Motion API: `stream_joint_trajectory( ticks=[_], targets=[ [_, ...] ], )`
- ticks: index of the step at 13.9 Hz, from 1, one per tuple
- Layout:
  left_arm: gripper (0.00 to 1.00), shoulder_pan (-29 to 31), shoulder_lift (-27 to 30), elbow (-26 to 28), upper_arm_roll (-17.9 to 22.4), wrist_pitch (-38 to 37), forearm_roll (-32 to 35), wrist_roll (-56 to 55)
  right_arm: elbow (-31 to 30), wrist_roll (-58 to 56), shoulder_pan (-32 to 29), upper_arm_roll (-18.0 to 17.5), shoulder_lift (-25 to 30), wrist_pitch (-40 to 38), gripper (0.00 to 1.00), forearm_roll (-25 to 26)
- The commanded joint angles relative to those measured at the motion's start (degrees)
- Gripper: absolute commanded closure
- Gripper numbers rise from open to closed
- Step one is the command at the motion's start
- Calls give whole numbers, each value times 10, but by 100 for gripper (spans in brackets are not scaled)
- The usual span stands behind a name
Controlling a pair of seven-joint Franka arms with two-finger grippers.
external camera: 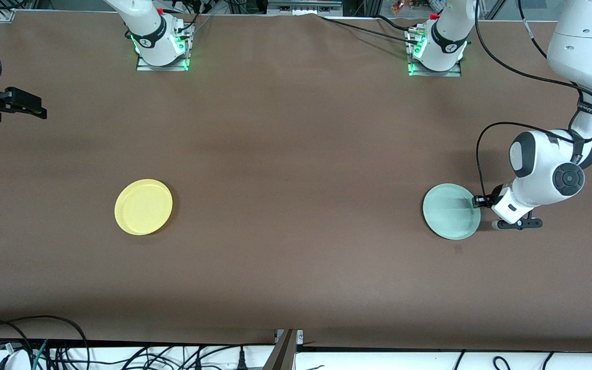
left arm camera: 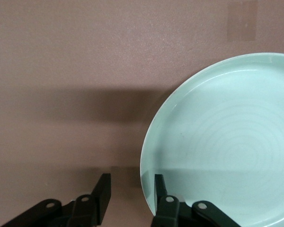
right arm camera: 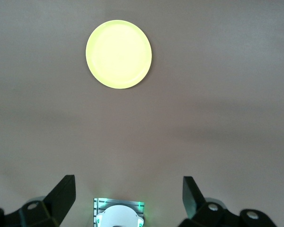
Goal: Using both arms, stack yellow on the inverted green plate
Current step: 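Close the left gripper on the green plate rim and tilt it up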
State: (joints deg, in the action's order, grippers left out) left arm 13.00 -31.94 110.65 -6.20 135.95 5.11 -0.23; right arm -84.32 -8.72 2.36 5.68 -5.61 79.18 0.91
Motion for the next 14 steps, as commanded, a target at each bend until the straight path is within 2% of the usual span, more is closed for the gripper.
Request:
stream_joint_trajectory(
  ticks=[1,5,14],
  targets=[
    [56,-1,-8,-10,-1,2,2,1,-4,6,-4,-4,3,3,0,2],
    [59,-2,-8,-10,-1,2,1,1,-5,6,-4,-4,4,3,0,3],
    [83,-2,-8,-10,-4,2,1,1,-5,6,-4,-4,3,3,0,3]
  ],
)
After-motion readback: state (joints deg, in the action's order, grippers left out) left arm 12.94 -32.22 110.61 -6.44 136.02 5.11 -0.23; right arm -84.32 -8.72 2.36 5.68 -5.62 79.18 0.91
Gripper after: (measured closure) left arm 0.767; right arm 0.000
